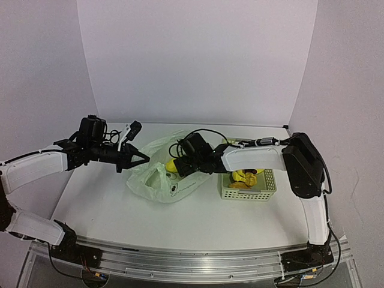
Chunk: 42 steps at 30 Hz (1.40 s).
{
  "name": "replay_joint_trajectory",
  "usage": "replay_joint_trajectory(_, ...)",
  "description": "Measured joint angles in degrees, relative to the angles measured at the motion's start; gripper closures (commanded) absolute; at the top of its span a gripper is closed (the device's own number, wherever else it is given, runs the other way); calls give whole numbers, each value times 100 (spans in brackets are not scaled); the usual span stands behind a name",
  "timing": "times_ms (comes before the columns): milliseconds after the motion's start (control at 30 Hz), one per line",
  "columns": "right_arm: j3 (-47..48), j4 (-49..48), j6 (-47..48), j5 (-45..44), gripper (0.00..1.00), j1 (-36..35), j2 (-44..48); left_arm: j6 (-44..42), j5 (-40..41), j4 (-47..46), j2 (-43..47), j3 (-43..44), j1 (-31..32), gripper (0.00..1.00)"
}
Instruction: Untie the knot of the plastic bag and take out the fruit
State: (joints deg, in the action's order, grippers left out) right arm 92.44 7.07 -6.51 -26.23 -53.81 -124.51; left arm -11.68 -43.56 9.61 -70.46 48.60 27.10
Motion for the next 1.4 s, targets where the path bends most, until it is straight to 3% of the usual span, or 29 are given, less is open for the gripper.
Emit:
replay_joint_trajectory(467,-25,120,-302,428,26,393,-372,-367,71,-92,-131,0,24,100)
replay_joint_trajectory(767,-1800,-1196,364,1257,25,72,219,-458,119,-138,-129,0,24,100)
replay_joint_trajectory(900,-2072,-1414,369,1476,24,-30,634,-530,185,-313,-121,-59,24,100)
replay_joint_trajectory(1400,-1408,-1954,-331,131,29,86,871,-2056,580,-949,-121,-372,24,100)
